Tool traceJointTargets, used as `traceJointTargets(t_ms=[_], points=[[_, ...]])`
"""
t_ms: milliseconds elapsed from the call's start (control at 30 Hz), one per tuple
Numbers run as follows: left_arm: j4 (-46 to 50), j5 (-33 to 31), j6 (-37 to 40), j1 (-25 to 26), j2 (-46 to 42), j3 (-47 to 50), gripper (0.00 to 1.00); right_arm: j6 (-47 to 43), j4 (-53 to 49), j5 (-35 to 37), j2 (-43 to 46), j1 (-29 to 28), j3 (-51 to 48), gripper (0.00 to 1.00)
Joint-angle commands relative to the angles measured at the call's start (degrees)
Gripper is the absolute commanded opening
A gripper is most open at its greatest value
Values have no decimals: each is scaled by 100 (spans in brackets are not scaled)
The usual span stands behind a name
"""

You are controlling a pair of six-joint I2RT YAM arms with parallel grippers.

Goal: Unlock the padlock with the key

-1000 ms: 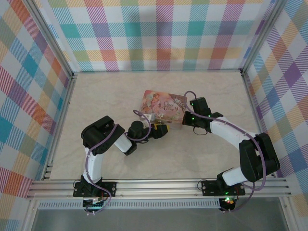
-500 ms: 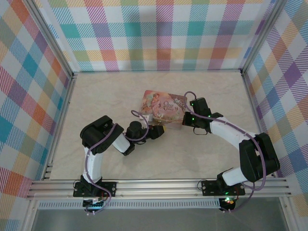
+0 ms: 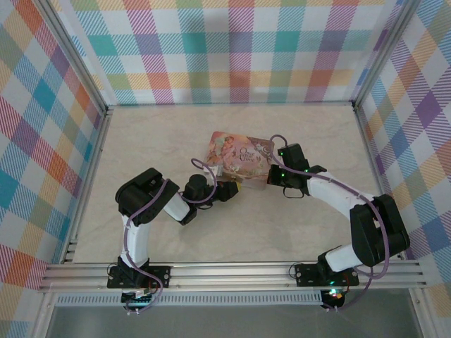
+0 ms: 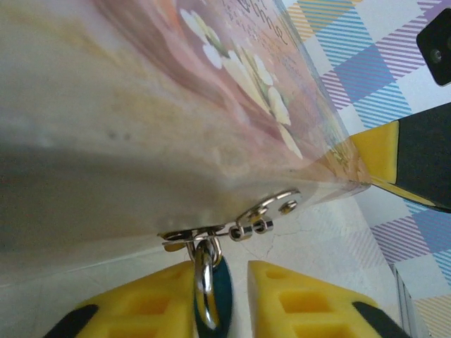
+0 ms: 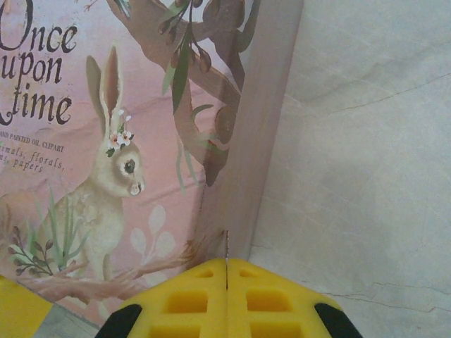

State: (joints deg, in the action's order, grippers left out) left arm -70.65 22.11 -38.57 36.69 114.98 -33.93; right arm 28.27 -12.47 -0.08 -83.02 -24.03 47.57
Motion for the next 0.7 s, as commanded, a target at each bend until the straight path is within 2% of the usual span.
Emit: traceJointTargets(t_ms=[0, 67, 167, 667], points=[[415, 199, 23, -83, -160, -129, 20, 29, 38, -71, 91, -31, -56, 0], [527, 255, 58, -103, -190, -157, 19, -1, 40, -71, 115, -31, -75, 0], [816, 320, 143, -117, -292, -181, 11, -32, 37, -30, 170, -31, -94, 0], [2921, 506, 462, -118, -1068, -428, 7, -41, -296, 312, 665, 267, -275, 0]])
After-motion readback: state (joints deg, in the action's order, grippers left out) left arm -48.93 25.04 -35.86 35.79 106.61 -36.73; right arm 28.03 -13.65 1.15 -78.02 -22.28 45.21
